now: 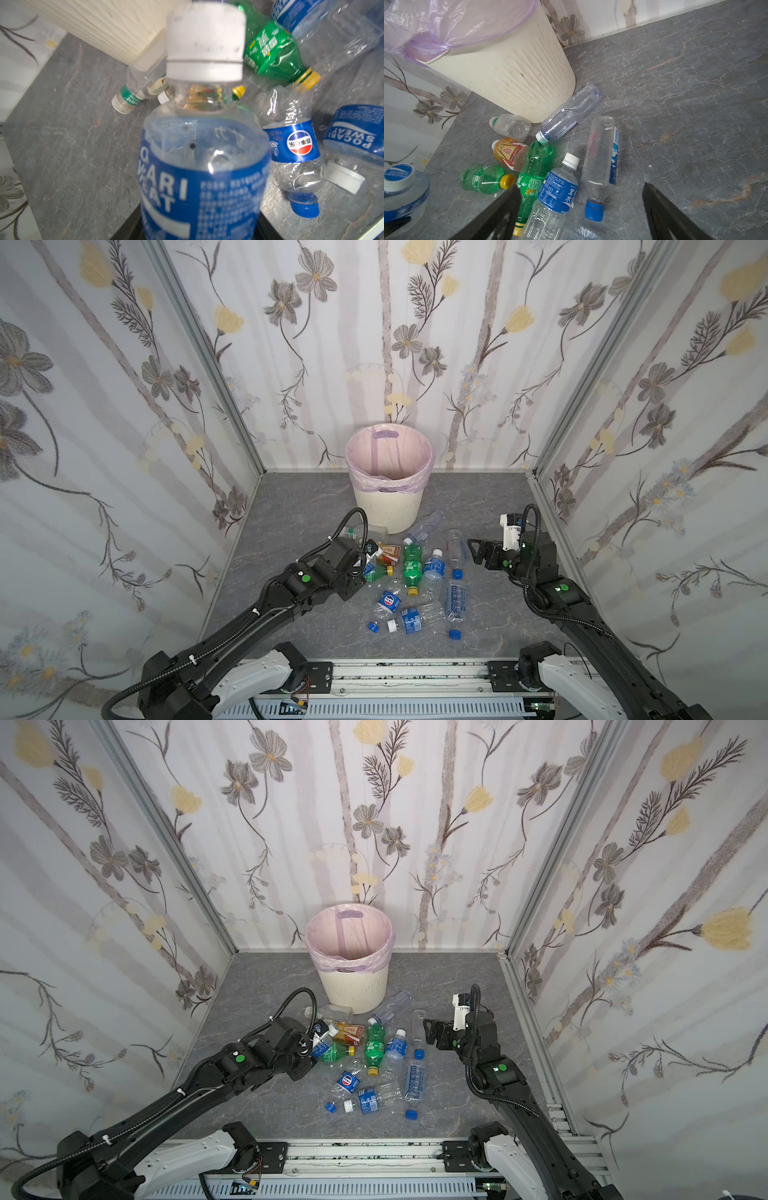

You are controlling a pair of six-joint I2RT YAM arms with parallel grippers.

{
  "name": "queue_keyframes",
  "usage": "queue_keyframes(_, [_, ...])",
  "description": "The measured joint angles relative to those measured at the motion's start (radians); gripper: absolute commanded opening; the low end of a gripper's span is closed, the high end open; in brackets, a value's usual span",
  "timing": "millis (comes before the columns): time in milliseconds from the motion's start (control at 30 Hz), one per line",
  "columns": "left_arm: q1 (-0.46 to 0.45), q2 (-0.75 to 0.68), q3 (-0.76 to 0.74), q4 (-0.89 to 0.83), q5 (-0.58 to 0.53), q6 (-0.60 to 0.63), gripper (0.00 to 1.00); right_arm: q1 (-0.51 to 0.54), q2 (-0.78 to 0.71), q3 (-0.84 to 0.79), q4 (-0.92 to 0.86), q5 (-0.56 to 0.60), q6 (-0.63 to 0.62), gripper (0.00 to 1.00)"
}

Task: Throw the plastic bottles in the bin
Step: 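Lift the blue-labelled bottle over the bin with the left gripper and release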

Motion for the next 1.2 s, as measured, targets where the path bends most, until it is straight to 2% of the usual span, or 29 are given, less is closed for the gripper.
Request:
queue_keyframes(167, [0.0,-0.026,0.057,0.008,-0.037,-0.055,0.58,0.0,0.026,0.008,0.0,0.005,0.0,0.92])
queue_keyframes(467, [0.002,-0.052,0.1,0.135,-0.016,-0.192,0.58,0.0,0.062,0.055,-0.01,0.007,-0.015,0.92])
queue_keyframes(567, [0.005,-0.008,0.17,0.188,0.005,-0.221,0.58,0.001,0.07,0.07,-0.024,0.007,-0.022,0.91])
queue_keyframes(667, [0.007,0.112,0.334,0.235,0.014,-0.235,0.59,0.001,0.08,0.079,-0.037,0.007,-0.023,0.91])
queue_keyframes(733, [0.021,0.23,0.497,0.264,0.021,-0.239,0.63,0.004,0.085,0.081,-0.037,0.007,-0.022,0.91])
queue_keyframes(767, [0.035,0.284,0.573,0.271,0.021,-0.245,0.71,0.005,0.087,0.082,-0.037,0.007,-0.022,0.91])
queue_keyframes(800, [0.058,0.358,0.675,0.288,0.016,-0.257,0.89,0.006,0.09,0.082,-0.037,0.007,-0.022,0.91])
queue_keyframes(833, [0.084,0.423,0.764,0.309,0.008,-0.273,1.0,0.008,0.092,0.082,-0.037,0.006,-0.022,0.91])
queue_keyframes(933, [0.148,0.571,0.957,0.342,-0.02,-0.338,1.0,0.014,0.093,0.082,-0.037,0.003,-0.021,0.91])
queue_keyframes(1000, [0.169,0.615,0.998,0.345,-0.044,-0.352,1.0,0.019,0.094,0.082,-0.04,0.003,-0.021,0.91])
queue_keyframes(1100, [0.173,0.609,0.969,0.341,-0.044,-0.378,1.0,0.019,0.093,0.082,-0.044,-0.002,-0.021,0.91])
queue_keyframes(1200, [0.179,0.547,0.877,0.34,-0.053,-0.399,1.0,0.02,0.107,0.09,-0.05,-0.002,-0.022,0.91])
